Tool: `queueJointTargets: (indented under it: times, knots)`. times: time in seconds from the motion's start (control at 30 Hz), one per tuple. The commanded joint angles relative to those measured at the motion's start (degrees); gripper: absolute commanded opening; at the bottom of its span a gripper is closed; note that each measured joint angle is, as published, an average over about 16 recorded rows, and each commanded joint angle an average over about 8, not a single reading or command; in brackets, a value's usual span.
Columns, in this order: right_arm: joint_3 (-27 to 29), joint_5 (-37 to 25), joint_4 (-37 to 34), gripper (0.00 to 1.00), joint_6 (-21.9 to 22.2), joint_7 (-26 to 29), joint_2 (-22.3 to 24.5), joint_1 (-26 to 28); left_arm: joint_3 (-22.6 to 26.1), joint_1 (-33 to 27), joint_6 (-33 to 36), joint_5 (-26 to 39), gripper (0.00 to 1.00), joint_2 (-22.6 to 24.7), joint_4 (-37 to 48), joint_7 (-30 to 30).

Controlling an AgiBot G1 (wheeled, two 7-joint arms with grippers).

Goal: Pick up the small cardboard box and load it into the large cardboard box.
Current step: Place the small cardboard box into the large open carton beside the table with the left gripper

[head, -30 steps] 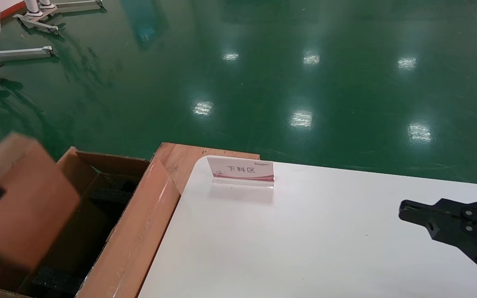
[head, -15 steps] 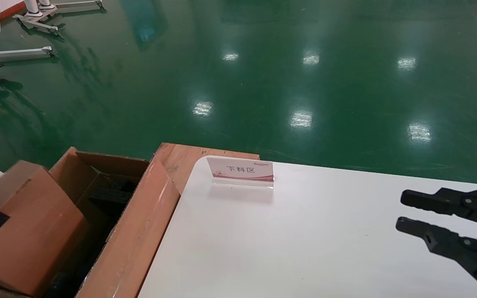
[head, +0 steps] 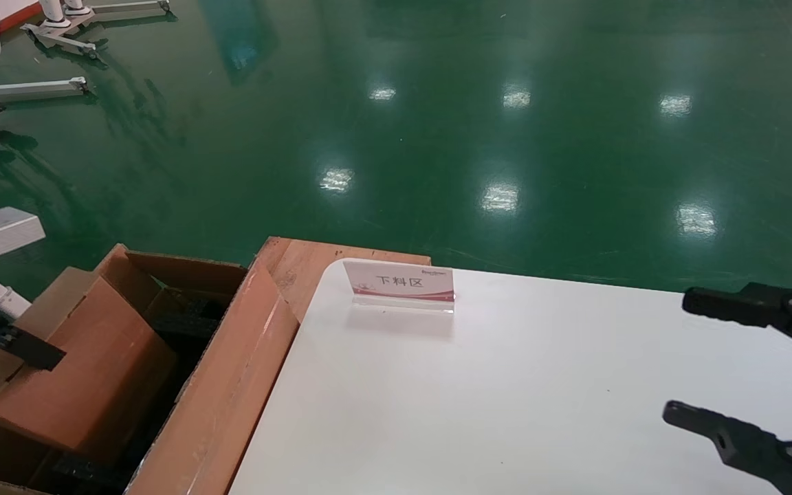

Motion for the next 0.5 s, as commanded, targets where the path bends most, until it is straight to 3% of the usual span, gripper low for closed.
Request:
queueJointTargets:
  times: [0.03,0.5]
  knots:
    - [0.0,0.0,0.0,1.00,0.0,0.0,0.0,0.0,-0.1,0.9,-1.1,0.0,0.00,-0.3,0.0,-0.1]
    - [-0.1,0.0,0.0,1.00,0.0,0.0,0.0,0.0,-0.4,7.4,-6.1,-0.1,0.00,-0.6,3.8,2.8]
